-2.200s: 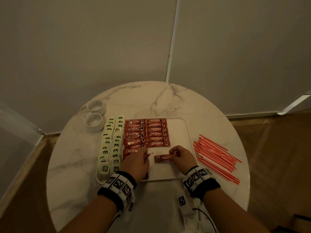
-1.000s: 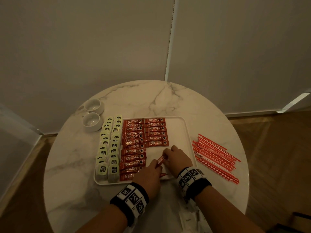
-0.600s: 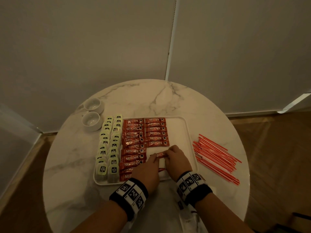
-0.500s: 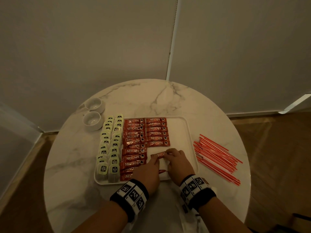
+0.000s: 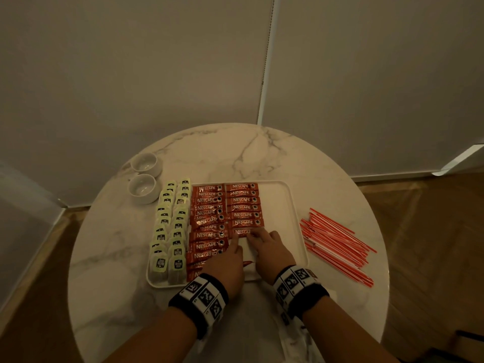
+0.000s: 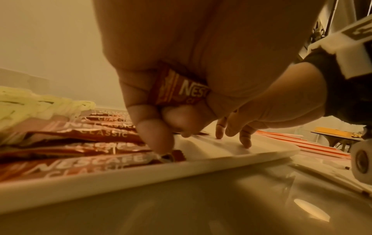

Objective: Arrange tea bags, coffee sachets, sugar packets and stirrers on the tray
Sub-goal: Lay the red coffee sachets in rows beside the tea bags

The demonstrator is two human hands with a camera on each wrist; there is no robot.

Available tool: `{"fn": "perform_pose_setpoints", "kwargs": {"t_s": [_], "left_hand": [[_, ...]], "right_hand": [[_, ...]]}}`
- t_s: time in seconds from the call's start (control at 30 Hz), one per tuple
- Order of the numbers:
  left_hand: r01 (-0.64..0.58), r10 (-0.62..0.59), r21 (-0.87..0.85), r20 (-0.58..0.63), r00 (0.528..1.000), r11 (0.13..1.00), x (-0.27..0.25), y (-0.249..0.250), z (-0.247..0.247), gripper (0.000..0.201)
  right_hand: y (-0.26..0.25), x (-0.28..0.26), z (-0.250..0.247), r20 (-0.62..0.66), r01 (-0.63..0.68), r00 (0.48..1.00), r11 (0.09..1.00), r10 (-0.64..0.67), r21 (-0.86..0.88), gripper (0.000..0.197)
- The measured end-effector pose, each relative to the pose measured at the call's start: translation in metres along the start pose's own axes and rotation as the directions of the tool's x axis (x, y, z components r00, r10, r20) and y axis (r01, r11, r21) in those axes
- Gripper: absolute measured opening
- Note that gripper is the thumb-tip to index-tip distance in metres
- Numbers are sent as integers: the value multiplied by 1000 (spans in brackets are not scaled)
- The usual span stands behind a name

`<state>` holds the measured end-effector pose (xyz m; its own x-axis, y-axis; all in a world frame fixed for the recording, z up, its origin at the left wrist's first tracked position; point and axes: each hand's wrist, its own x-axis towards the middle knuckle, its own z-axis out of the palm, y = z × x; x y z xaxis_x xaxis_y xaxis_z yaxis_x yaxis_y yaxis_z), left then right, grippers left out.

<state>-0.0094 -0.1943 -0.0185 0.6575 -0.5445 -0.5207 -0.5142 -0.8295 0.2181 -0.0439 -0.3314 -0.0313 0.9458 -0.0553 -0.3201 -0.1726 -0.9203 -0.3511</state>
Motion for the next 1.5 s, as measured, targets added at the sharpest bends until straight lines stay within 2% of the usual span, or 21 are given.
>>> {"fn": "perform_pose_setpoints", "kwargs": {"t_s": [0.4, 0.47, 0.53, 0.57, 0.63, 0.7, 0.83, 0.9, 0.97, 1.03, 1.07, 1.1, 1.13, 1.17, 1.23, 1.3, 1.4, 1.5], "left_hand": [[-3, 3, -1, -16, 1000, 1000, -4, 0, -5, 43], [-3, -1, -52, -74, 997, 999, -7, 2, -7, 36], [-12, -9, -139, -151, 988, 990, -9, 2, -10, 26], [-22, -11, -179, -181, 983, 984, -10, 1, -11, 21], [-51, -11, -262, -228, 974, 964, -10, 1, -13, 16], [-70, -22, -364, -242, 970, 929, -11, 1, -16, 15], [-94, 0, -408, -224, 975, 908, -14, -1, -22, 13], [-139, 37, -414, -244, 969, 900, -16, -4, -24, 20], [-216, 74, -434, -322, 944, 875, -19, -8, -24, 25], [-304, 102, -407, -448, 888, 861, -20, -12, -24, 17], [-324, 91, -417, -488, 868, 849, -20, -13, -24, 12], [-320, 53, -475, -493, 869, 820, -21, -14, -24, 8], [-295, -1, -575, -458, 889, 763, -21, -15, -25, 7], [-261, -48, -684, -397, 917, 681, -23, -15, -26, 9], [-197, -71, -816, -279, 958, 543, -26, -13, -29, 13], [-164, -39, -852, -210, 977, 497, -28, -12, -32, 10], [-132, 3, -889, -145, 989, 439, -29, -12, -35, 8], [-106, 43, -920, -97, 994, 376, -28, -16, -34, 9]], "right_hand": [[-1, -1, -2, -30, 4, 1000, 1000, -4, 6, 61], [-1, -4, -5, -78, 2, 997, 997, 4, 82, 55], [-1, -8, -9, -143, -26, 988, 968, 64, 250, 44], [-2, -10, -11, -146, -53, 983, 925, 115, 376, 37], [-6, -17, -18, -75, -101, 978, 760, 194, 642, 22], [-9, -23, -23, 10, -119, 983, 602, 181, 789, 16], [-9, -31, -32, 51, -114, 989, 485, 142, 867, 7], [-8, -32, -37, 51, -108, 989, 427, 141, 898, 8], [-4, -31, -40, 39, -106, 984, 394, 175, 913, 11], [-1, -30, -43, 32, -110, 973, 336, 229, 935, 11], [-1, -30, -44, 42, -113, 968, 279, 249, 954, 13], [-1, -30, -46, 60, -115, 965, 208, 255, 971, 17], [-1, -30, -47, 77, -118, 965, 153, 249, 981, 22], [-1, -31, -48, 83, -120, 968, 148, 235, 982, 24], [-3, -31, -47, 57, -113, 978, 283, 199, 952, 19], [-4, -31, -44, 20, -85, 986, 392, 167, 916, 14], [-2, -30, -42, -3, -64, 985, 382, 174, 922, 18], [-1, -29, -41, 22, -82, 981, 309, 193, 948, 20]]}}
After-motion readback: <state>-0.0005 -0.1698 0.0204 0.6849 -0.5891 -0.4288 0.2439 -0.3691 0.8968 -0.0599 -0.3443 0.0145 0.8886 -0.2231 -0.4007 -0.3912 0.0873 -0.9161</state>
